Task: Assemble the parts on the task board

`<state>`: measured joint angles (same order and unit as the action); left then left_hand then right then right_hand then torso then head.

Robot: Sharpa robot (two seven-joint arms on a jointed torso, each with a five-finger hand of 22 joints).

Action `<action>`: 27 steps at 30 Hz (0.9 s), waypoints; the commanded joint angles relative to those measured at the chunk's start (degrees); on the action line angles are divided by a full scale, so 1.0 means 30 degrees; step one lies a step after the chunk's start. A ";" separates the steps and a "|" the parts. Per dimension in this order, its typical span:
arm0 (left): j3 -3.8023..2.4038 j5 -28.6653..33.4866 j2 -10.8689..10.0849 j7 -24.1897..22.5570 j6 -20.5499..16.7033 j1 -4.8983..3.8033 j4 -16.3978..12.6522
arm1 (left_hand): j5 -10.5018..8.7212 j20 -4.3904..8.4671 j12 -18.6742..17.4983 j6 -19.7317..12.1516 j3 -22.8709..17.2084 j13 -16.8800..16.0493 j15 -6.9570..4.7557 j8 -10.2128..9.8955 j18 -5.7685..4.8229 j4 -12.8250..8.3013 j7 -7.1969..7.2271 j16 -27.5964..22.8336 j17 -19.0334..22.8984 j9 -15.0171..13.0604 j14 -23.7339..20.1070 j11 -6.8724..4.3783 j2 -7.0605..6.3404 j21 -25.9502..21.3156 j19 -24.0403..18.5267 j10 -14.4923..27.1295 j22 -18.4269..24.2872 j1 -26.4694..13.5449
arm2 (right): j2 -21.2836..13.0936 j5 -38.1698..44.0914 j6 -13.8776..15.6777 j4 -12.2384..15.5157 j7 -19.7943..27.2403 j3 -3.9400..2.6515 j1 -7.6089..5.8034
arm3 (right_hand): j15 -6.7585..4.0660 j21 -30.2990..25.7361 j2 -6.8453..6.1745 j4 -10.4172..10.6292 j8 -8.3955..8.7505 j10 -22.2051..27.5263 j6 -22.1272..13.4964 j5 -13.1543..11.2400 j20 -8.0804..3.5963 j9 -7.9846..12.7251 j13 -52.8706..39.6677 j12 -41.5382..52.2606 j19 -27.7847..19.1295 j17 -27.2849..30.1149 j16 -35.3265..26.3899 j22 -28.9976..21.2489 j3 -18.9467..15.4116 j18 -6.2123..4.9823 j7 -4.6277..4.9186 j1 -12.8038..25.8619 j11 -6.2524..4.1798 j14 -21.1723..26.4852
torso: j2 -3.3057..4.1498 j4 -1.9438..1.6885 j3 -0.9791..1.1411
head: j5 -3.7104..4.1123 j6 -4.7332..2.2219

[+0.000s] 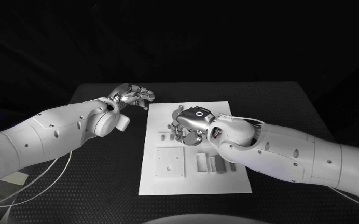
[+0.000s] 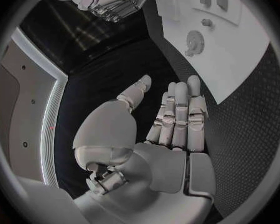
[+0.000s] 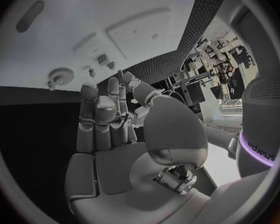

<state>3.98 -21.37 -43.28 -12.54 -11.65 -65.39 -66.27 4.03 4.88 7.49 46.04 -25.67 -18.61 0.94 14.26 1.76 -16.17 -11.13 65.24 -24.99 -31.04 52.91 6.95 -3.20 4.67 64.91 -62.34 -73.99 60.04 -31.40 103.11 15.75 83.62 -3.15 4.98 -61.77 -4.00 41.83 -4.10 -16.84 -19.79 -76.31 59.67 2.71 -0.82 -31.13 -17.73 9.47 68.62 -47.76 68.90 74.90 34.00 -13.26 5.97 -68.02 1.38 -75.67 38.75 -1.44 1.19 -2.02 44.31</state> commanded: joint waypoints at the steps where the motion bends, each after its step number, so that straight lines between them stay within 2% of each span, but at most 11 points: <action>1: -0.0017 0.0113 0.0081 -0.0051 0.0207 -0.0069 -0.0051 | -0.0106 -0.0018 0.0118 -0.0012 0.0129 0.0014 -0.0021 -0.0106 0.0372 -0.0031 -0.0175 -0.0116 0.0023 -0.0031 0.0143 0.0046 -0.0023 -0.0109 0.0120 0.0153 0.0028 -0.0153 | 0.0103 0.0104 -0.0756 -0.0168 0.0223 0.0070 0.0064 | -0.0282 0.0116 0.0216 0.0006 -0.0060 -0.0067 0.0041 0.0065 -0.0082 -0.0025 -0.0040 -0.0078 -0.0030 0.0008 0.0116 0.0436 0.0120 -0.0580 0.0044 0.0006 0.0052 0.0299 | 0.0021 -0.0031 0.0000 | -0.0358 0.0093; 5: -0.0017 0.0113 0.0140 -0.0031 0.0244 -0.0089 -0.0035 | -0.0106 -0.0019 0.0126 -0.0014 0.0132 0.0013 -0.0021 -0.0103 0.0373 -0.0034 -0.0175 -0.0117 0.0023 -0.0033 0.0143 0.0046 -0.0031 -0.0113 0.0121 0.0155 0.0028 -0.0154 | 0.0402 0.0267 -0.0836 -0.0422 0.0214 0.0189 0.0276 | -0.0279 0.0119 0.0226 0.0005 -0.0052 -0.0058 0.0032 0.0065 -0.0080 -0.0030 -0.0057 -0.0092 -0.0043 0.0014 0.0117 0.0434 0.0121 -0.0580 0.0048 0.0017 0.0055 0.0308 | 0.0000 -0.0003 -0.0015 | -0.0549 0.0167; 11: -0.0017 0.0113 0.0174 -0.0020 0.0269 -0.0103 -0.0015 | -0.0106 -0.0020 0.0136 -0.0015 0.0135 0.0012 -0.0020 -0.0099 0.0374 -0.0033 -0.0175 -0.0118 0.0023 -0.0036 0.0142 0.0046 -0.0037 -0.0117 0.0123 0.0159 0.0027 -0.0157 | 0.0737 0.0366 -0.1091 -0.0690 0.0232 0.0344 0.0569 | -0.0279 0.0123 0.0240 0.0003 -0.0046 -0.0052 0.0025 0.0065 -0.0080 -0.0036 -0.0075 -0.0105 -0.0053 0.0019 0.0119 0.0431 0.0124 -0.0580 0.0051 0.0023 0.0056 0.0315 | 0.0025 0.0029 0.0044 | -0.0640 0.0261; 18: -0.0017 0.0113 0.0176 -0.0014 0.0282 -0.0105 -0.0018 | -0.0107 -0.0022 0.0143 -0.0016 0.0139 0.0011 -0.0020 -0.0096 0.0374 -0.0029 -0.0175 -0.0119 0.0023 -0.0038 0.0142 0.0046 -0.0039 -0.0121 0.0125 0.0161 0.0027 -0.0163 | 0.0711 0.0384 -0.1259 -0.0776 0.0221 0.0480 0.0624 | -0.0277 0.0126 0.0251 0.0003 -0.0041 -0.0048 0.0020 0.0065 -0.0080 -0.0041 -0.0089 -0.0115 -0.0059 0.0024 0.0121 0.0429 0.0125 -0.0580 0.0054 0.0029 0.0057 0.0321 | 0.0007 0.0041 0.0027 | -0.0756 0.0365; 22: -0.0017 0.0113 0.0191 -0.0012 0.0288 -0.0105 -0.0015 | -0.0106 -0.0023 0.0150 -0.0017 0.0141 0.0010 -0.0019 -0.0093 0.0374 -0.0026 -0.0175 -0.0119 0.0022 -0.0039 0.0142 0.0046 -0.0041 -0.0124 0.0126 0.0164 0.0027 -0.0168 | 0.0720 0.0408 -0.1393 -0.0759 0.0223 0.0588 0.0648 | -0.0277 0.0129 0.0261 0.0003 -0.0038 -0.0045 0.0015 0.0065 -0.0080 -0.0045 -0.0100 -0.0122 -0.0062 0.0027 0.0123 0.0427 0.0125 -0.0580 0.0056 0.0035 0.0058 0.0324 | 0.0010 0.0064 0.0043 | -0.0889 0.0441; 27: -0.0017 0.0113 0.0187 0.0017 0.0308 -0.0105 -0.0011 | -0.0106 -0.0023 0.0158 -0.0019 0.0142 0.0010 -0.0019 -0.0090 0.0375 -0.0024 -0.0175 -0.0120 0.0022 -0.0041 0.0142 0.0046 -0.0043 -0.0127 0.0129 0.0168 0.0027 -0.0172 | 0.0698 0.0435 -0.1596 -0.0776 0.0177 0.0712 0.0666 | -0.0275 0.0132 0.0265 0.0002 -0.0034 -0.0044 0.0010 0.0065 -0.0080 -0.0049 -0.0112 -0.0129 -0.0067 0.0031 0.0126 0.0426 0.0123 -0.0580 0.0058 0.0041 0.0059 0.0327 | 0.0014 0.0050 0.0053 | -0.0930 0.0474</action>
<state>3.98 -21.37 -42.82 -12.25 -11.51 -65.56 -66.22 4.03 4.78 7.71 46.13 -25.52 -18.62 0.95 14.26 1.76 -16.33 -11.22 65.24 -24.99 -31.08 52.90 6.96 -3.20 4.67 64.82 -62.33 -73.99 60.04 -29.28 103.66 12.43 81.27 -2.92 7.11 -59.84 -4.06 41.83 -3.90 -16.85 -19.70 -76.13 59.61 2.66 -0.60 -31.22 -17.98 9.48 68.47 -47.75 68.89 74.90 33.98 -13.25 5.92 -67.73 1.40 -75.61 38.79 -1.27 1.32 -4.75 45.69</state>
